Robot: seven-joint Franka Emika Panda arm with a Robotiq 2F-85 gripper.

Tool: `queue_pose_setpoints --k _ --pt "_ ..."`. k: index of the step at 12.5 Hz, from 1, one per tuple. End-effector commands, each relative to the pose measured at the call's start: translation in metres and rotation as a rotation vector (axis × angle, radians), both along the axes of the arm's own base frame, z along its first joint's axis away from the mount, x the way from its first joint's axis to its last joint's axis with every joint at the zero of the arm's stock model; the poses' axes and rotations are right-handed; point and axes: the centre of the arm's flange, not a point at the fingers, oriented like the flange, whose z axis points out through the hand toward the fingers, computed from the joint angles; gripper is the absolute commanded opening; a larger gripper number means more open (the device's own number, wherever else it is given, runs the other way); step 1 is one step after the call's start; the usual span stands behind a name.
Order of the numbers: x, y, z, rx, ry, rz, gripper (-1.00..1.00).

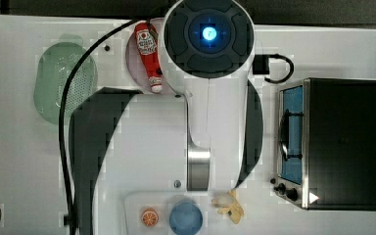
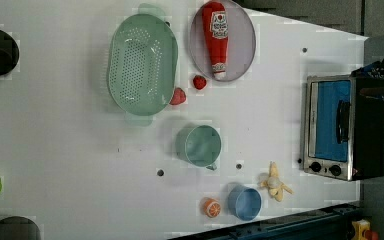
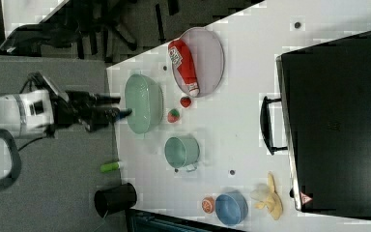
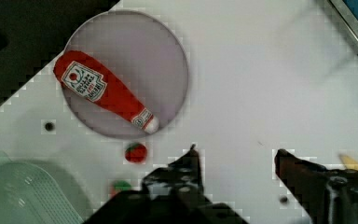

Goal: Flap open oven.

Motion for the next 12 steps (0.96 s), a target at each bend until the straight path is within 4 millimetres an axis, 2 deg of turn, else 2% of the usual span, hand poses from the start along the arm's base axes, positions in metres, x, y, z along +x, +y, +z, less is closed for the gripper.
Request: queue_pose_setpoints --k 1,3,5,6,9,12 --pt "-0.107 -0.039 0.062 -0.027 0.064 -0.143 0.58" --pt "-0.107 -0.039 0.062 -0.027 0.064 -0.142 1.00" --pt "-0.107 -0.039 0.062 -0.027 0.064 -0.142 1.00" --pt "-0.107 -0.039 0.062 -0.027 0.064 -0.142 0.90" --pt "-0.107 -0.041 0.061 -0.026 0.067 -0.145 0.15" --pt "-0.106 -0.051 0.057 -0.021 0.075 -0.162 -0.55"
